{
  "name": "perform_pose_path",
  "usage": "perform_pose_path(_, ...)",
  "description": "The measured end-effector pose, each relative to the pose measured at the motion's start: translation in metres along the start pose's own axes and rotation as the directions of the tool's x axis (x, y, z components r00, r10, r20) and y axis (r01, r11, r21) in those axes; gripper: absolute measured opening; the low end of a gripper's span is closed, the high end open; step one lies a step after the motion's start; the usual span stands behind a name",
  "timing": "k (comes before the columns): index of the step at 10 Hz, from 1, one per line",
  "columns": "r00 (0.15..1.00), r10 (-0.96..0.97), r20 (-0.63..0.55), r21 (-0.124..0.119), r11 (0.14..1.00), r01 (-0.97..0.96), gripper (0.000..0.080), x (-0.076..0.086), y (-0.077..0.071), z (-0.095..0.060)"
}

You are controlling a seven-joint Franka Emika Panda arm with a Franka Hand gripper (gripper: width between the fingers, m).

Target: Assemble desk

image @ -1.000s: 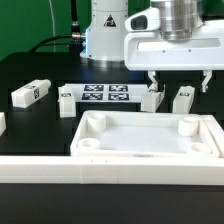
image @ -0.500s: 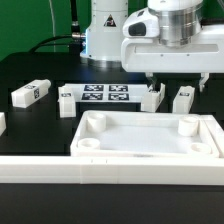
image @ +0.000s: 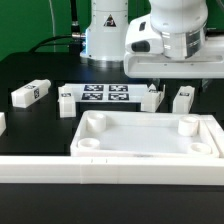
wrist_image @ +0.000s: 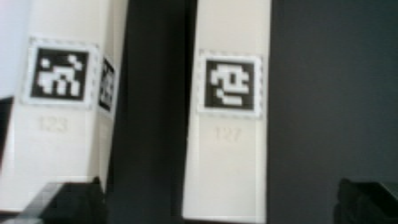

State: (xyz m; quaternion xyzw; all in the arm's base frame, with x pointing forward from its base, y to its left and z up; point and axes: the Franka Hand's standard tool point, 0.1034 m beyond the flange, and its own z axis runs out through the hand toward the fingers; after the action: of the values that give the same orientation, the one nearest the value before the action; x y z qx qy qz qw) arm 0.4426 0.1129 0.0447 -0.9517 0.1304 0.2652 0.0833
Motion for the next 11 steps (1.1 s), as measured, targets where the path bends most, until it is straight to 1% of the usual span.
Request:
perform_pose_path(1,0.999,0.009,0.049,-0.002,1.0,-0.009,0.0649,0.002,-0.001,0.003)
perform_pose_path(2,0.995,0.005,0.1,-0.01,1.0,-0.004,0.0649,-0.002,-0.003,0.011)
perform_pose_path(3,0.982,0.004,0.191,-0.016,1.0,-0.001,0.0649,-0.005,-0.003,0.013)
perform_pose_path(4,0.976,0.002,0.217,-0.015,1.0,0.001,0.0649,0.0,-0.005,0.013)
perform_pose_path(5,0.955,0.002,0.298,-0.022,1.0,0.004,0.0649,-0.005,-0.004,0.017)
perform_pose_path(6,0.935,0.005,0.354,-0.025,1.0,0.004,0.0649,-0.003,-0.003,0.023)
perform_pose_path(7,0.937,0.005,0.348,-0.023,1.0,0.003,0.0649,0.002,-0.004,0.028)
perform_pose_path(11,0.93,0.003,0.367,-0.032,0.999,0.01,0.0649,-0.001,-0.007,0.04)
